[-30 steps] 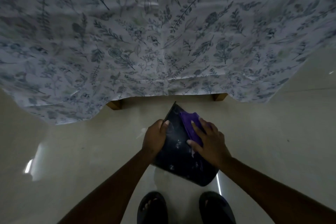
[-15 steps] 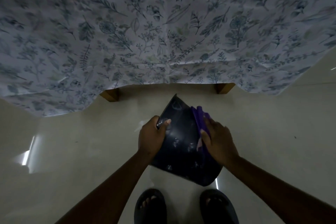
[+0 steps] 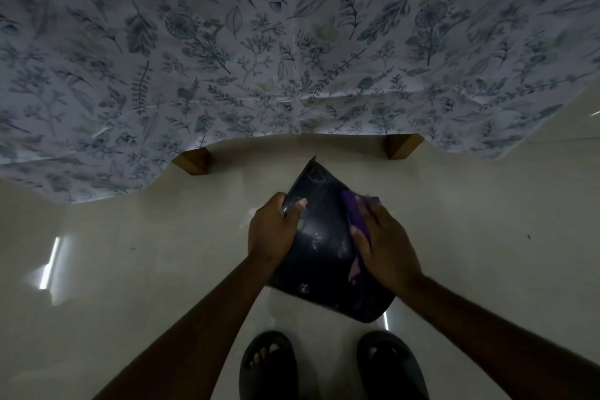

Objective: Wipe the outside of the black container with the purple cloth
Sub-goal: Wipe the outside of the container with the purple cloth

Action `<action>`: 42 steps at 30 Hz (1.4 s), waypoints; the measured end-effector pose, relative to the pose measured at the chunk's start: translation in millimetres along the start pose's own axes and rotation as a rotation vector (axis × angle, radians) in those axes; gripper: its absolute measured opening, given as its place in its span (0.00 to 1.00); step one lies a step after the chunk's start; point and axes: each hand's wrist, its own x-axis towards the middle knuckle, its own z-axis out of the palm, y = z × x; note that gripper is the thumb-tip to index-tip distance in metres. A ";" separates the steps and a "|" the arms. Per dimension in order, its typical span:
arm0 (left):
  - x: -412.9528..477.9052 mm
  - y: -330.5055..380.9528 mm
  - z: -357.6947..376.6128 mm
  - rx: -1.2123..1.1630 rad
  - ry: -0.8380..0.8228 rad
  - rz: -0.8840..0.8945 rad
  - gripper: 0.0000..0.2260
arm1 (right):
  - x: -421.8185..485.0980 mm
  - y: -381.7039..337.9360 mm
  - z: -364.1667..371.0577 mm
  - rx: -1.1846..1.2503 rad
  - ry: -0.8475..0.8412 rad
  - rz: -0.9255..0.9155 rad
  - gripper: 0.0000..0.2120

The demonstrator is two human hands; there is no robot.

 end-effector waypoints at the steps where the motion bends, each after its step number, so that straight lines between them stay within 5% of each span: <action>1: 0.9 0.7 0.0 0.008 -0.008 0.003 0.12 | -13.9 -9.2 4.1 -0.090 0.024 -0.063 0.31; 5: 1.6 1.0 -1.1 0.019 -0.039 0.015 0.11 | -3.2 -32.8 0.5 -0.093 0.026 -0.243 0.28; 9: -0.6 0.6 -2.0 0.017 -0.020 0.019 0.12 | 52.6 -9.5 -11.2 0.279 -0.087 0.096 0.24; 12: 3.6 1.4 -0.6 0.017 -0.009 0.004 0.13 | 22.9 -1.9 -6.0 0.165 -0.029 0.164 0.26; 15: 8.0 1.9 2.2 0.023 -0.011 -0.003 0.14 | -33.2 -24.9 9.1 -0.121 -0.005 -0.034 0.32; 19: 9.1 5.5 1.9 0.026 -0.038 0.008 0.16 | -6.0 -33.1 3.9 -0.104 -0.011 -0.143 0.30; 24: 18.7 14.8 1.6 0.038 -0.061 -0.039 0.15 | 46.1 -21.6 -10.8 0.185 -0.006 0.109 0.28; 28: 29.2 18.4 5.0 0.056 -0.099 -0.095 0.15 | -30.1 -33.4 11.5 -0.182 -0.003 -0.177 0.30; 31: 34.1 29.3 10.1 0.130 -0.090 -0.053 0.17 | -36.7 -31.7 17.4 -0.223 0.013 -0.361 0.29; 37: 17.6 16.7 -5.6 0.066 -0.178 0.067 0.16 | 45.9 -10.0 -10.7 0.243 -0.003 0.122 0.26; 39: 6.7 5.6 -11.8 0.070 -0.175 0.074 0.15 | 39.2 -1.8 -12.9 0.263 -0.052 0.139 0.27; 42: 23.1 10.7 -6.1 0.088 -0.165 0.058 0.15 | -9.5 -14.4 0.7 -0.034 -0.021 -0.032 0.29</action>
